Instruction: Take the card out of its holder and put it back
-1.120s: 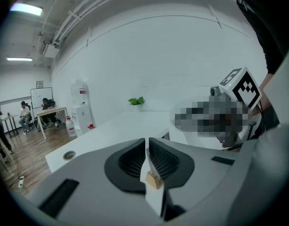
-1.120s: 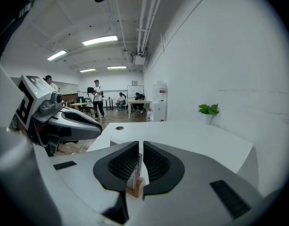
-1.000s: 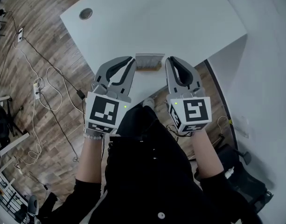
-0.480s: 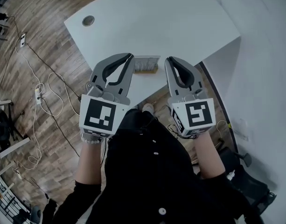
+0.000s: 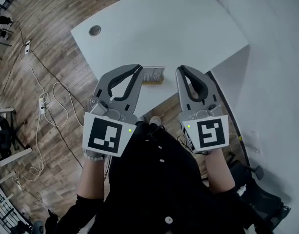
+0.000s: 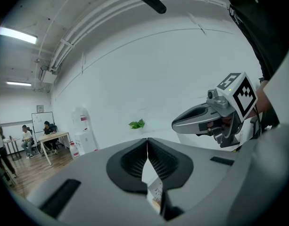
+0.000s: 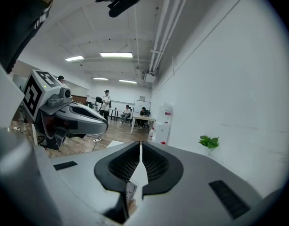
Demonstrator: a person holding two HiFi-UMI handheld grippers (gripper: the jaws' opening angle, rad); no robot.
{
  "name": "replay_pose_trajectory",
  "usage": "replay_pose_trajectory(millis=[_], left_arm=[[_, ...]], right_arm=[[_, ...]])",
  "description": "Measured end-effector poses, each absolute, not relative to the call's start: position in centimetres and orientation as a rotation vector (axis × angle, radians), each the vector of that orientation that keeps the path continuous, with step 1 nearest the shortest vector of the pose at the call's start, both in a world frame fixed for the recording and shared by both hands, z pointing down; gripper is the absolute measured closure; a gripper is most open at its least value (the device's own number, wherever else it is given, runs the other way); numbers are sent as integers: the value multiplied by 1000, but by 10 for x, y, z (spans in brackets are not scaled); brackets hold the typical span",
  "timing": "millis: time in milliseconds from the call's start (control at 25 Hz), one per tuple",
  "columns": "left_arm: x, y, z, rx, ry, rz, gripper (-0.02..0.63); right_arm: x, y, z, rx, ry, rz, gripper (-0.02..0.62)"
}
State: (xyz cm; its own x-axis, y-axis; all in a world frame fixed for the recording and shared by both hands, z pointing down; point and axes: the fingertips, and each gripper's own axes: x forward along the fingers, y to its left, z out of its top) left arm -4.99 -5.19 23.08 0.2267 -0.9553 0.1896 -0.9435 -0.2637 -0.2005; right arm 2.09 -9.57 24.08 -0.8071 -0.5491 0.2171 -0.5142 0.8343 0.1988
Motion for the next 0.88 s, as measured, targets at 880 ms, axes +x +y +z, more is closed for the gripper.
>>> replay_pose_trajectory(millis=[880], left_arm=[[-32, -52, 220, -2422, 1841, -430, 589]], right_arm=[[36, -90, 223, 803, -2759, -213, 546]])
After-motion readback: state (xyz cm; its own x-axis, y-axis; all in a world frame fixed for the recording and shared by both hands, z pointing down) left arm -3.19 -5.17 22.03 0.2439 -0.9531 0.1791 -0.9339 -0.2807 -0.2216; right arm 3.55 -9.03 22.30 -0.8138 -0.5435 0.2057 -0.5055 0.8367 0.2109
